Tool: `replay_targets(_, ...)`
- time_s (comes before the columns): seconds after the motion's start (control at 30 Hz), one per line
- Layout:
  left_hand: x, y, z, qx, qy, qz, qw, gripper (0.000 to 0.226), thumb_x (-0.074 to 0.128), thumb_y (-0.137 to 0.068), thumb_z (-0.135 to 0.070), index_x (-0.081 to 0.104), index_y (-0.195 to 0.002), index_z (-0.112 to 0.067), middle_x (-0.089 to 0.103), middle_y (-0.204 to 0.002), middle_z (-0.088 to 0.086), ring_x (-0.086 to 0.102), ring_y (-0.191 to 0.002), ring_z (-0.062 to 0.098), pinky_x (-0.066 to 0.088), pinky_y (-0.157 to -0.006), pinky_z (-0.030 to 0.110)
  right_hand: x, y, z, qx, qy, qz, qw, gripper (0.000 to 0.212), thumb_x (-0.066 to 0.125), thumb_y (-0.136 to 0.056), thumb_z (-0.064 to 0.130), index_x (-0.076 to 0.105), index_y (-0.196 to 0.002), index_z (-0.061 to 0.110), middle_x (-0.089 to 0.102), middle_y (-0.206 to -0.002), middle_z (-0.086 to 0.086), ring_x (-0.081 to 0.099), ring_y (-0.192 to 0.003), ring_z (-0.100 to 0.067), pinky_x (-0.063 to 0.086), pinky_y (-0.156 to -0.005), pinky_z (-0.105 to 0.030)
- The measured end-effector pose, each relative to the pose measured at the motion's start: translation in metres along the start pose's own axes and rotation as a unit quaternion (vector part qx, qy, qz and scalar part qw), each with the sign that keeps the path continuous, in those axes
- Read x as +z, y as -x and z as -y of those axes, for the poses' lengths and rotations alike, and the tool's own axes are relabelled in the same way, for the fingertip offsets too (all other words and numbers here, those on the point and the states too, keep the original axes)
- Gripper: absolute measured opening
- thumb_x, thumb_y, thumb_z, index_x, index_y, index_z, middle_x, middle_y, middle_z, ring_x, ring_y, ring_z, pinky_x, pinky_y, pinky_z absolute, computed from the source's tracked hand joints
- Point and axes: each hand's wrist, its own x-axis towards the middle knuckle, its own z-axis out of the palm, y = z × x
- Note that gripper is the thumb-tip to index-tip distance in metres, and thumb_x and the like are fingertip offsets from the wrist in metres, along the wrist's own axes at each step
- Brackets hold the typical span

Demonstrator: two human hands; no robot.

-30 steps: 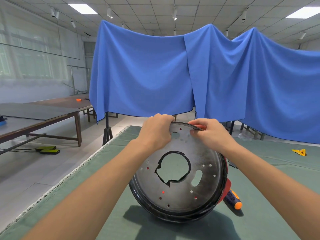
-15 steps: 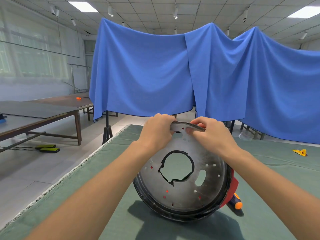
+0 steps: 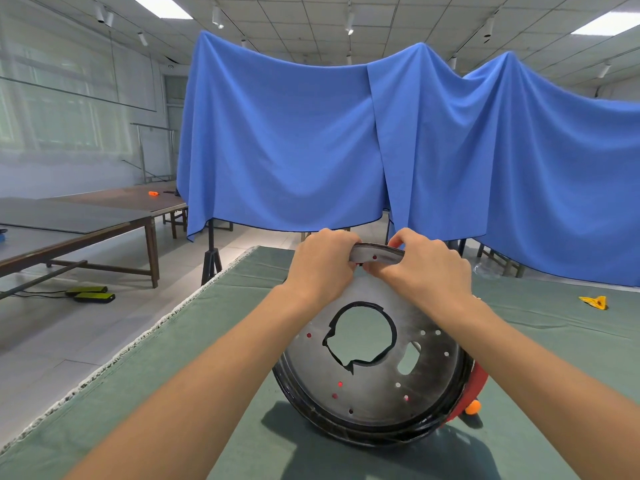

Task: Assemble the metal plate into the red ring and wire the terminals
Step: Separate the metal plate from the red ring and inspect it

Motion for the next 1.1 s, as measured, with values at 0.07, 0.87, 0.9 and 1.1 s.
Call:
replay_targets(0.07, 0.002, 0.000, -0.002, 0.003, -0.004, 0.004, 1.000, 0.022, 0.057, -0.086, -0.012, 0.065, -0.106, -0.017, 0.067, -0.099, 0.005, 0.057, -0.092, 0.028, 0.044, -0.072, 0.035, 0.001, 0.000, -0.003, -0.002, -0.006, -0.003, 1.000, 0.042, 0.062, -0.073, 0.065, 0.056, -0.096, 0.030, 0.068, -0.094, 0.001, 0.060, -0.090, -0.028, 0.036, -0.070, -0.032)
replay_targets(0.87, 0.007, 0.048, 0.068, -0.245, 0.605, 0.276, 0.706, 0.068, 0.055, -0.071, -0.077, 0.071, -0.109, -0.023, 0.069, -0.112, 0.012, 0.067, -0.101, 0.030, 0.056, -0.075, 0.035, 0.000, 0.005, -0.029, 0.003, -0.046, -0.044, 0.998, 0.047, 0.063, -0.074, 0.065, 0.063, -0.111, 0.036, 0.070, -0.105, 0.009, 0.062, -0.100, -0.020, 0.034, -0.068, -0.028)
replay_targets(0.9, 0.008, 0.047, 0.068, -0.244, 0.605, 0.274, 0.707, 0.067, 0.055, -0.070, -0.077, 0.072, -0.108, -0.024, 0.070, -0.111, 0.012, 0.068, -0.099, 0.030, 0.056, -0.074, 0.034, -0.001, 0.005, -0.031, 0.008, -0.054, -0.037, 0.998, 0.047, 0.064, -0.074, 0.065, 0.063, -0.111, 0.036, 0.070, -0.106, 0.009, 0.061, -0.100, -0.020, 0.035, -0.069, -0.028)
replay_targets(1.1, 0.008, 0.042, 0.058, -0.223, 0.615, 0.294, 0.697, 0.048, 0.060, -0.077, -0.060, 0.072, -0.107, -0.025, 0.071, -0.108, 0.009, 0.070, -0.091, 0.024, 0.056, -0.070, 0.031, -0.007, 0.002, -0.045, 0.020, -0.140, 0.024, 0.990, 0.048, 0.071, -0.072, 0.057, 0.065, -0.113, 0.032, 0.067, -0.111, 0.007, 0.058, -0.103, -0.017, 0.042, -0.077, -0.030)
